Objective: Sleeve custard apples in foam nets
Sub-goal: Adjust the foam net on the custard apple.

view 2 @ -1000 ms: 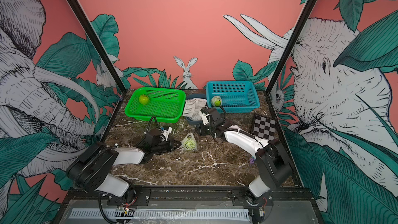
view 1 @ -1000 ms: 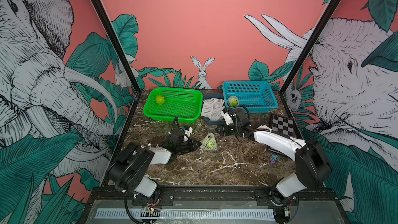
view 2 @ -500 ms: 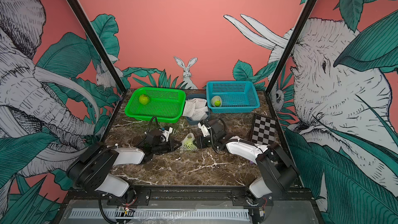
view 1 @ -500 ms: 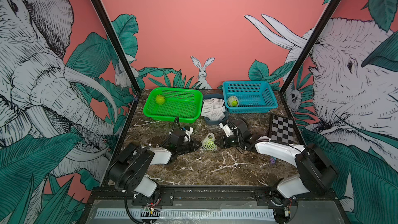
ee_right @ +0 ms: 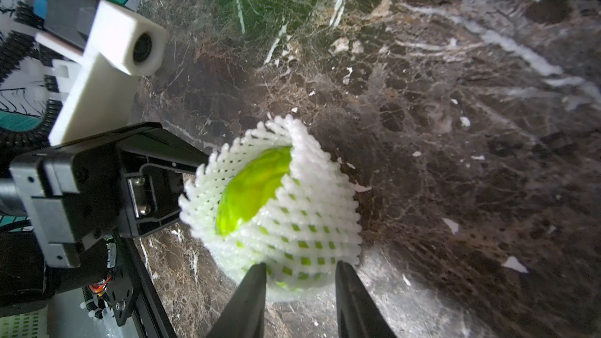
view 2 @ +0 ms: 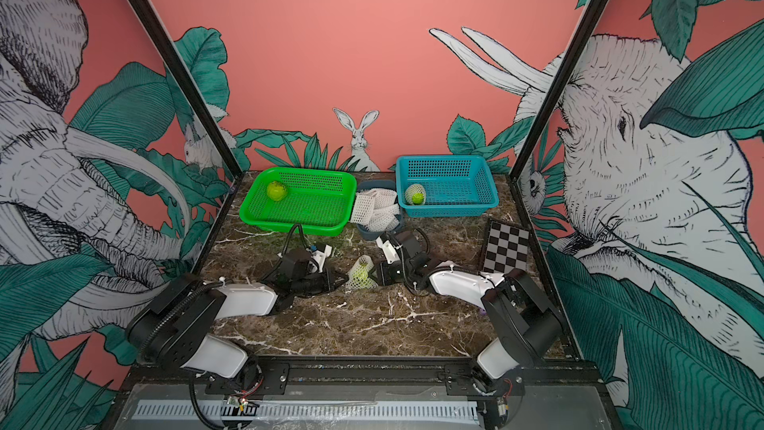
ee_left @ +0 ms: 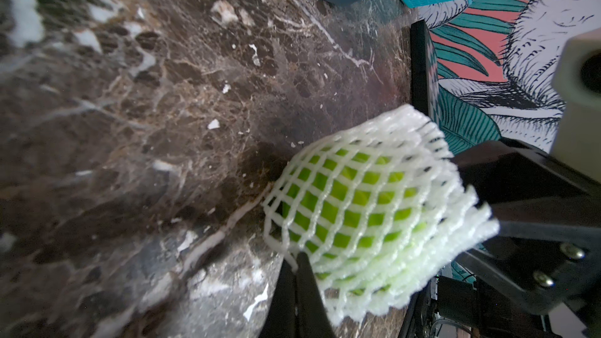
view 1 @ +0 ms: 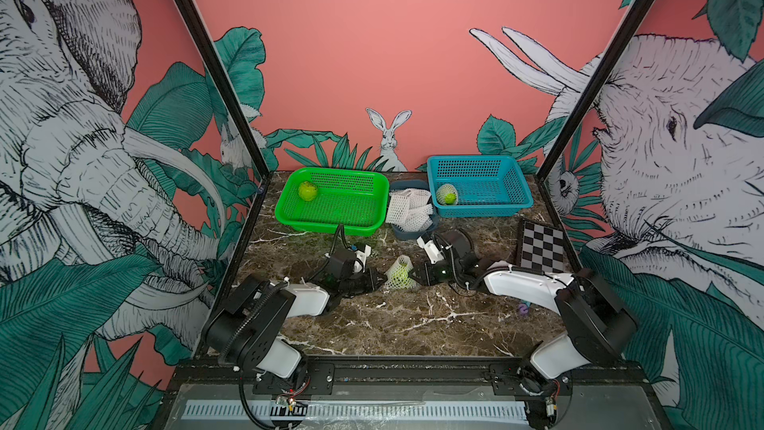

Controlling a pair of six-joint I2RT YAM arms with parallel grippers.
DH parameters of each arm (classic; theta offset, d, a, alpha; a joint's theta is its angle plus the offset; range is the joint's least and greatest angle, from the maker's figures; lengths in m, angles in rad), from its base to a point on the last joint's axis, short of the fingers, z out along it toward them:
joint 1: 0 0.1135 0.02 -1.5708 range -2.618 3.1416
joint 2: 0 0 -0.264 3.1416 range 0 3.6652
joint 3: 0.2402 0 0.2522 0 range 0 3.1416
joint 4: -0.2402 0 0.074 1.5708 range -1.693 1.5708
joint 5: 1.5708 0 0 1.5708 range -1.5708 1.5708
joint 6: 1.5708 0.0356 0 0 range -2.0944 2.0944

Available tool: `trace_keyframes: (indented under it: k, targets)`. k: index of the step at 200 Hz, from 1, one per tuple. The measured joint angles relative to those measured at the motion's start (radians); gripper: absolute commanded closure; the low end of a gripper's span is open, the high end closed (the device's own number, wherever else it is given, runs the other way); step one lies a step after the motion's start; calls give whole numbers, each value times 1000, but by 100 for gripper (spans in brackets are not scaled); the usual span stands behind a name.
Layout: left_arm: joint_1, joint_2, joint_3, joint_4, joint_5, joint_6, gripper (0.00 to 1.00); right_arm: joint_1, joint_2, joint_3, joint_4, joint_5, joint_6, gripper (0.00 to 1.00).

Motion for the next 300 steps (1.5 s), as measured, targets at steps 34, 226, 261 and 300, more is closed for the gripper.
trace_keyframes:
  k: [34, 226, 261, 300]
  targets:
    - [-6, 0, 2, -10, -3, 16, 100, 1, -8, -31, 25, -2, 3, 64]
    - [-27, -1, 23, -57, -30, 37, 100, 72, -120, 262, -411, 261, -79, 1]
    - [-27, -1, 23, -45, -30, 36, 100, 115, -3, 422, -569, 299, -93, 1]
    - [-27, -1, 23, -40, -31, 36, 100, 133, 138, 554, -689, 306, -93, 1]
